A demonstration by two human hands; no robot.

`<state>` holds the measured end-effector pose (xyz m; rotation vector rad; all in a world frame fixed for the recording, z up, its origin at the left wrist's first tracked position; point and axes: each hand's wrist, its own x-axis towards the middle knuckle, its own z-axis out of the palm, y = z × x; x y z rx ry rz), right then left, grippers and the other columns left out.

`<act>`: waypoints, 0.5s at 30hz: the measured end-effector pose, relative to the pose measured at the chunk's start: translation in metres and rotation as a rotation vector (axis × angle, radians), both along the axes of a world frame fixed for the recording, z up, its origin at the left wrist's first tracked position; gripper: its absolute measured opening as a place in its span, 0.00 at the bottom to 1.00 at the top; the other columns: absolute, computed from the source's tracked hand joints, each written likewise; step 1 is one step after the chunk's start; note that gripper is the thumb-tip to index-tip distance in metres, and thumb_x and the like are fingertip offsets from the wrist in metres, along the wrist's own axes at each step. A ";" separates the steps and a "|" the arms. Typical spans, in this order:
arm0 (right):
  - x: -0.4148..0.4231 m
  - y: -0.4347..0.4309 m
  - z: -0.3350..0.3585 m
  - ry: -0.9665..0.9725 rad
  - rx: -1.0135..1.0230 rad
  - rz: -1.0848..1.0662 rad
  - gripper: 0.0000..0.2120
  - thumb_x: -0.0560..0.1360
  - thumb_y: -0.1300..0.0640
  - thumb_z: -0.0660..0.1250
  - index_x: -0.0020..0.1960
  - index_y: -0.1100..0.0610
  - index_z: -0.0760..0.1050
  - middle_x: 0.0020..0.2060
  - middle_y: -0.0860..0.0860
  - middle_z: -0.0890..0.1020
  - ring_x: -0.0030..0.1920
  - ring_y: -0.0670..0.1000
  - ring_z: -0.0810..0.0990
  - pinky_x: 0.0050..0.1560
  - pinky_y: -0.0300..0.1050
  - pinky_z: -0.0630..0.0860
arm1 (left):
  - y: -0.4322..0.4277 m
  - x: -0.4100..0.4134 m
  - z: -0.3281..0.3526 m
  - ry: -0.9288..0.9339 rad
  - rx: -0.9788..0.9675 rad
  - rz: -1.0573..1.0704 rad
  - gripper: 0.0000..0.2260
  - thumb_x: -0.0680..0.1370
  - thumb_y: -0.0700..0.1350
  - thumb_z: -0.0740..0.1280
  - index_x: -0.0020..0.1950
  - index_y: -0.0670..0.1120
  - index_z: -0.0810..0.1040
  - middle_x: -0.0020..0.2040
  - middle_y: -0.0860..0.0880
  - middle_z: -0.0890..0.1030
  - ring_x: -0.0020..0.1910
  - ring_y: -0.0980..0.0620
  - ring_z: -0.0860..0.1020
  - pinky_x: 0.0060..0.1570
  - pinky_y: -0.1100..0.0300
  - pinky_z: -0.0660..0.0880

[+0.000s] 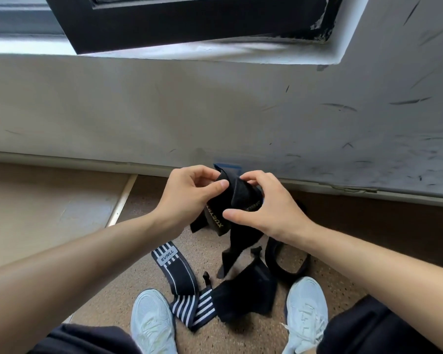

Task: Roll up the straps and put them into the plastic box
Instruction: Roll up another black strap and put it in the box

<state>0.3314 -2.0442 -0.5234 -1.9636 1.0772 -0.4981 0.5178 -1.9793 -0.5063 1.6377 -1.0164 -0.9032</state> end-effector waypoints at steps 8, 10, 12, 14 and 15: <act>-0.002 -0.003 0.003 -0.035 -0.042 -0.041 0.21 0.70 0.50 0.78 0.62 0.48 0.84 0.52 0.44 0.85 0.55 0.43 0.82 0.60 0.38 0.75 | 0.004 0.005 0.002 -0.136 0.008 -0.200 0.11 0.72 0.42 0.80 0.51 0.51 0.85 0.44 0.45 0.85 0.39 0.49 0.81 0.48 0.52 0.81; -0.004 -0.007 0.005 -0.037 -0.058 -0.036 0.14 0.73 0.54 0.75 0.58 0.48 0.86 0.51 0.43 0.88 0.54 0.41 0.83 0.61 0.40 0.77 | 0.003 0.011 -0.002 -0.193 0.014 -0.230 0.10 0.73 0.44 0.80 0.52 0.54 0.86 0.44 0.45 0.84 0.38 0.44 0.79 0.49 0.50 0.80; -0.005 -0.012 0.004 0.019 -0.127 0.009 0.09 0.76 0.54 0.72 0.54 0.50 0.87 0.48 0.44 0.88 0.51 0.42 0.84 0.57 0.39 0.77 | 0.001 0.016 -0.004 -0.172 0.026 -0.252 0.10 0.75 0.42 0.78 0.50 0.56 0.86 0.41 0.44 0.83 0.38 0.51 0.76 0.48 0.54 0.77; -0.006 -0.017 0.001 0.068 -0.170 0.069 0.07 0.78 0.53 0.71 0.51 0.52 0.88 0.44 0.45 0.88 0.47 0.44 0.84 0.51 0.41 0.75 | 0.001 0.020 -0.004 -0.126 0.060 -0.295 0.10 0.76 0.39 0.76 0.50 0.55 0.86 0.43 0.43 0.86 0.40 0.52 0.77 0.48 0.55 0.78; -0.007 -0.020 0.000 0.077 -0.174 0.080 0.07 0.78 0.53 0.71 0.49 0.53 0.87 0.41 0.45 0.87 0.44 0.44 0.83 0.48 0.41 0.74 | 0.001 0.022 -0.004 -0.128 0.075 -0.318 0.10 0.77 0.39 0.75 0.50 0.54 0.87 0.44 0.45 0.87 0.40 0.53 0.78 0.48 0.56 0.78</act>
